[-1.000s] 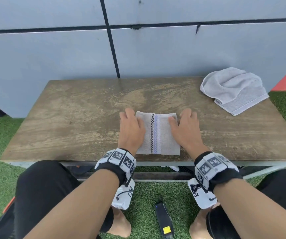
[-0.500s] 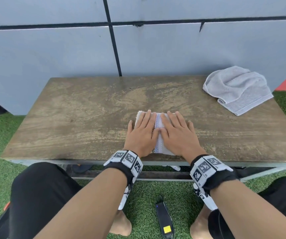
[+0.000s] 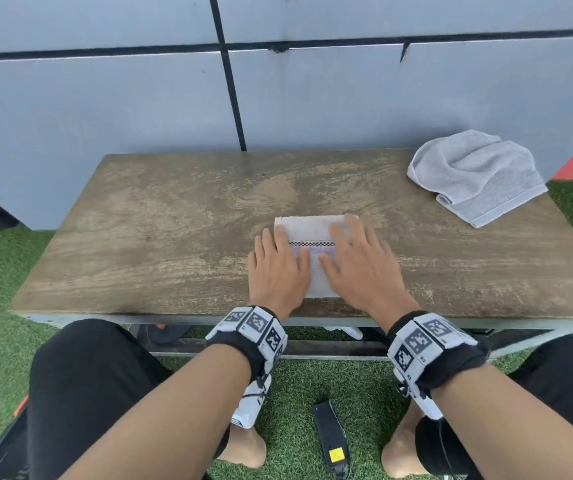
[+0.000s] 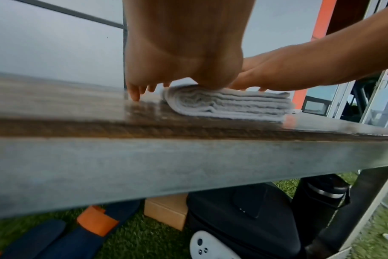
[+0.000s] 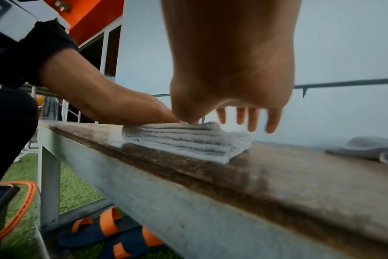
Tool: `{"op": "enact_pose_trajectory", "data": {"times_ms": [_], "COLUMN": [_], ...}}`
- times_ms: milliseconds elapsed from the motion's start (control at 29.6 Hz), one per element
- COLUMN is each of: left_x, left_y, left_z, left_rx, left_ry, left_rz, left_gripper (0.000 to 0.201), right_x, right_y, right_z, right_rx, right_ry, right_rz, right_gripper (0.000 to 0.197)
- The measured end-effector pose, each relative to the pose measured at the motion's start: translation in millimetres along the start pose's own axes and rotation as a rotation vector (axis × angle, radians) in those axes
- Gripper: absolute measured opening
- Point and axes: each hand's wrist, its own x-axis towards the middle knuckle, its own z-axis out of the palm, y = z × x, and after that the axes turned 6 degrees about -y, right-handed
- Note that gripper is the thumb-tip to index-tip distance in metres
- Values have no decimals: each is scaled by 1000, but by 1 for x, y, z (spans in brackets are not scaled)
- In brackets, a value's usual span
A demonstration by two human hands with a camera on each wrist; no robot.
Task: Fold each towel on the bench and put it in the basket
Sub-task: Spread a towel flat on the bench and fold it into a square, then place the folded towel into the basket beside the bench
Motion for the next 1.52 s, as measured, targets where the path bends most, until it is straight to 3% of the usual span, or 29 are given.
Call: {"op": "enact_pose_trajectory", "data": {"times_ms": [101,202,337,472,574,709,742,844,979,1147,1316,1519], "left_x": [-1,3,7,7,5,0,-4,-20,-42,-100,-185,-249], "left_y": [4,8,9,9,10,-2,-5,-8,-32,-106,-192,-302], "left_z": [6,-3,-14,-18,-20,-30,-38,-75,-136,-222,-274,-248], "left_rx": [-29,-36,7,23,7,-337,-434,-623,-785,-923,-904,-897], "left_ry": [-19,-30,14,1,-32,-159,-196,-208,-104,172,395,442], "left_rz": [-68,-127,-121,-126,-121,-3,33,117,168,38,-211,-480], "left_gripper": [76,77,65,65,55,22,16,21,24,30,30,28], "right_x": [-6,-6,-5,-9,-15,-21,-18,-12,2,23,18,13], "right_y": [1,4,6,5,4,7,8,-5,-69,-179,-301,-403], "right_z": [21,28,25,25,24,16,14,-6,-52,-91,-106,-48], "right_rx": [134,184,192,226,266,411,436,573,1055,1373,1196,897], "right_ry": [-157,-190,-245,-277,-278,-295,-314,-261,-206,-200,-281,-436], "right_rz": [16,26,20,16,21,145,169,181,96,-130,-549,-757], "right_gripper": [59,59,61,62,67,92,90,69,42,32,46,64]}}
